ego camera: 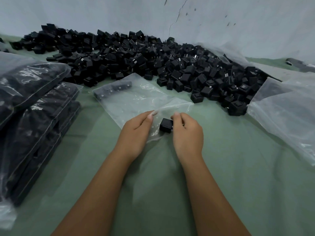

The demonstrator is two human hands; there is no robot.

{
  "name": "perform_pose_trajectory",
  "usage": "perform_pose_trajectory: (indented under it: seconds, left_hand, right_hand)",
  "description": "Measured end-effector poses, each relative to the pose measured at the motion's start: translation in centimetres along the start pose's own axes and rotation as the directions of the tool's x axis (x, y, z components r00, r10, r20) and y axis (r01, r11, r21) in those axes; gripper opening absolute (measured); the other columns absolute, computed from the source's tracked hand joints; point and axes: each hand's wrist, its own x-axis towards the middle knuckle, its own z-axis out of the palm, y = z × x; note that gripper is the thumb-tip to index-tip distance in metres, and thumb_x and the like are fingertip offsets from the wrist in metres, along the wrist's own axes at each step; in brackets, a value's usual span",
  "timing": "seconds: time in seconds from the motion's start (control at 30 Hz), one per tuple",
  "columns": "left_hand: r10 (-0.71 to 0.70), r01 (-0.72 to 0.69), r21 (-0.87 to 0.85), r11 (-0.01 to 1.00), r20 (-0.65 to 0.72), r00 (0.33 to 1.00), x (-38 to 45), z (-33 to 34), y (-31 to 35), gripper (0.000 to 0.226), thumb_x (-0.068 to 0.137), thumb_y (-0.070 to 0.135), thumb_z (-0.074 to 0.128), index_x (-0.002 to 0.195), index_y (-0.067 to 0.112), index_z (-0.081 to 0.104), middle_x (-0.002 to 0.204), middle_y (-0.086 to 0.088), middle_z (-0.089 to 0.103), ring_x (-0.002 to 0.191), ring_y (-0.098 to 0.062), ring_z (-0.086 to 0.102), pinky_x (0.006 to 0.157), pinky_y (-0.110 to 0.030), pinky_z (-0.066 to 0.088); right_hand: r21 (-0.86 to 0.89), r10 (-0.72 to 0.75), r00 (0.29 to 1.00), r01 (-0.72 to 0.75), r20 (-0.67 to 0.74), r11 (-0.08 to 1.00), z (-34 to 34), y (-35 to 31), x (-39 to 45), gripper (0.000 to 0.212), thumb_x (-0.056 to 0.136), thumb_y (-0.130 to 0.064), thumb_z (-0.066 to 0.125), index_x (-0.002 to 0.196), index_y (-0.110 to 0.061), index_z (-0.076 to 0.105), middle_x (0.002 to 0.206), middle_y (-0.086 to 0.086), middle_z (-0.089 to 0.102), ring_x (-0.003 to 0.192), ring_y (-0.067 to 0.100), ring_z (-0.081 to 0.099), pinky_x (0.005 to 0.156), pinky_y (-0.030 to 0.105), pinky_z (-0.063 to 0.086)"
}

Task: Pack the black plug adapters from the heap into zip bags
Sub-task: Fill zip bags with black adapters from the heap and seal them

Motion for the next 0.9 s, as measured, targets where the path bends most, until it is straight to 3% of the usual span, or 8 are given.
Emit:
perform_pose_trajectory:
  seconds: [0.1,0.3,0.47,0.57,0.67,0.77,0.9]
  left_hand:
    - [0.007,-0.007,0.004,1.000,0.000,1.000,-0.1,0.0,0.1,0.031,0.104,0.028,0.042,0.110,0.048,0.064,0.098,0.051,0.057,0.101,0.029,0.048,0.078,0.007,0.032]
    - [0.076,-0.075,0.011,0.997,-0.051,0.996,-0.4,0.0,0.7,0.032,0.099,0.034,0.038,0.098,0.060,0.058,0.098,0.049,0.058,0.101,0.025,0.050,0.079,0.004,0.033]
    - [0.147,-0.145,0.028,0.989,-0.099,0.984,-0.4,0.0,0.3,0.042,0.095,0.039,0.037,0.127,0.032,0.063,0.109,0.038,0.057,0.111,0.020,0.048,0.092,-0.002,0.034]
    - [0.187,-0.183,0.047,0.982,-0.102,0.977,-0.6,0.1,0.4,0.039,0.097,0.036,0.037,0.125,0.030,0.064,0.101,0.043,0.058,0.107,0.019,0.051,0.091,-0.005,0.036]
    - [0.215,-0.210,0.055,0.976,-0.111,0.970,-0.6,0.1,0.4,0.034,0.099,0.033,0.038,0.118,0.032,0.066,0.097,0.047,0.057,0.101,0.019,0.053,0.087,-0.003,0.038]
    - [0.221,-0.215,0.071,0.974,-0.096,0.971,-0.6,0.1,0.5,0.037,0.098,0.032,0.038,0.121,0.027,0.067,0.100,0.035,0.063,0.103,0.010,0.056,0.091,-0.012,0.043]
    - [0.254,-0.238,0.190,0.952,-0.061,0.965,-0.9,0.2,0.8,0.044,0.097,0.030,0.037,0.133,0.017,0.060,0.126,0.017,0.059,0.124,-0.002,0.050,0.107,-0.020,0.036]
  right_hand:
    - [0.062,0.046,0.999,-0.046,0.010,0.997,-0.9,0.1,0.0,0.013,0.078,-0.023,0.047,0.073,-0.020,0.058,0.066,-0.002,0.057,0.061,0.014,0.051,0.054,0.030,0.039]
    - [0.019,-0.068,0.987,0.066,0.144,0.998,-1.7,0.2,0.1,0.023,0.069,-0.026,0.041,0.066,-0.015,0.062,0.069,-0.003,0.060,0.074,0.016,0.052,0.063,0.033,0.042]
    - [-0.163,-0.350,0.919,0.379,0.184,0.911,-1.4,-0.2,-0.5,0.027,0.074,-0.021,0.047,0.078,-0.022,0.073,0.075,-0.011,0.068,0.078,0.013,0.045,0.072,0.028,0.039]
    - [-0.284,-0.487,0.850,0.526,0.200,0.802,-1.3,-0.4,-0.7,0.022,0.073,-0.016,0.052,0.079,-0.021,0.073,0.073,-0.011,0.068,0.074,0.019,0.045,0.070,0.030,0.037]
    - [-0.371,-0.535,0.815,0.578,0.223,0.727,-1.3,-0.5,-0.7,0.024,0.071,-0.013,0.049,0.080,-0.019,0.071,0.070,-0.010,0.065,0.073,0.020,0.044,0.067,0.031,0.032]
    - [-0.403,-0.571,0.780,0.622,0.255,0.671,-1.5,-0.7,-0.8,0.029,0.072,-0.016,0.041,0.083,-0.017,0.068,0.069,-0.008,0.062,0.073,0.022,0.046,0.066,0.030,0.028]
    - [-0.421,-0.532,0.755,0.655,0.382,0.628,-0.8,-1.3,-0.8,0.034,0.078,-0.017,0.037,0.094,-0.017,0.067,0.088,-0.006,0.066,0.085,0.022,0.052,0.072,0.030,0.032]
